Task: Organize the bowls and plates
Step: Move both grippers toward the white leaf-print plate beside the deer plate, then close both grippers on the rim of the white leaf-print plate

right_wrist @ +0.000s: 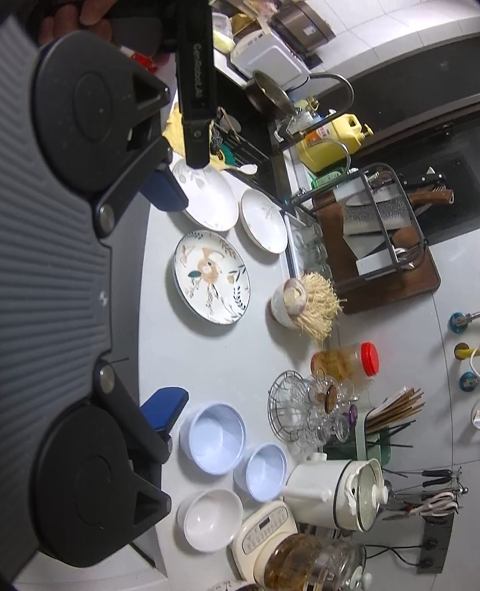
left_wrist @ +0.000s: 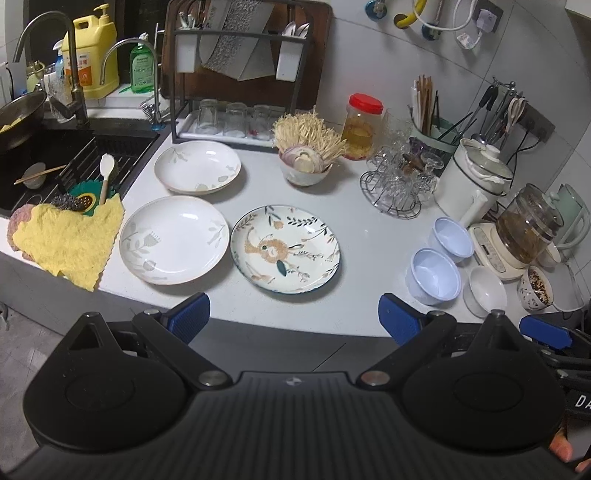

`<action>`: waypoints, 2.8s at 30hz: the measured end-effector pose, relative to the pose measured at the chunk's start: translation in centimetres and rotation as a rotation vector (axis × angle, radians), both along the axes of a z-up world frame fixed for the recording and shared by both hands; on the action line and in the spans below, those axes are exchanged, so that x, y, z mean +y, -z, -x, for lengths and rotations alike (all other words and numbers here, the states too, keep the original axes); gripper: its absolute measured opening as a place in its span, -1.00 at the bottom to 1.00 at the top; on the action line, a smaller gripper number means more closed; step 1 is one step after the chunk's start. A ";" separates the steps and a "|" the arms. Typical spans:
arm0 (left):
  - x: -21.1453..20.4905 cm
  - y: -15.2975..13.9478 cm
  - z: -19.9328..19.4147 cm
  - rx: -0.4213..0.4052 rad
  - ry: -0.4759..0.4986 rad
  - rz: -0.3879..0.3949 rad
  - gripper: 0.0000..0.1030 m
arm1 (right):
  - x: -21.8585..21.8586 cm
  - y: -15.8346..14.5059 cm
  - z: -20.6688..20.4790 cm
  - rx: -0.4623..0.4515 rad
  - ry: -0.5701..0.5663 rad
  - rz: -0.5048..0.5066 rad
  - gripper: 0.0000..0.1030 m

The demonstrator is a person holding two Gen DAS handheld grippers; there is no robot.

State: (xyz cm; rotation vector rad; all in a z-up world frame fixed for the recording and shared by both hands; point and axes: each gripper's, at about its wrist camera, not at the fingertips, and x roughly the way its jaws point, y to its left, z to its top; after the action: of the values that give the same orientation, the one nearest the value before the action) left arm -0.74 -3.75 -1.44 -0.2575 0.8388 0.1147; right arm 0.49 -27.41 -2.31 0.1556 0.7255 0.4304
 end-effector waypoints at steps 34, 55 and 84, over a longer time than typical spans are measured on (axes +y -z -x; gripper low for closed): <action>24.1 11.4 -15.1 0.150 0.320 0.047 0.91 | 21.1 9.5 -10.5 0.269 0.102 -0.098 -0.16; 31.5 19.3 -21.9 0.231 0.349 0.157 0.39 | 27.2 15.0 -13.4 0.448 0.251 -0.089 -0.47; 34.6 20.5 -24.4 0.223 0.368 0.251 -0.74 | 27.6 16.4 -16.4 0.474 0.229 -0.085 -0.77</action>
State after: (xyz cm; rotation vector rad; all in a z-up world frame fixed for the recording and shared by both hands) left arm 23.71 30.85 -21.91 -0.3247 1.1105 -0.3128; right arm 16.89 0.18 -18.72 0.4257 1.1412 0.2041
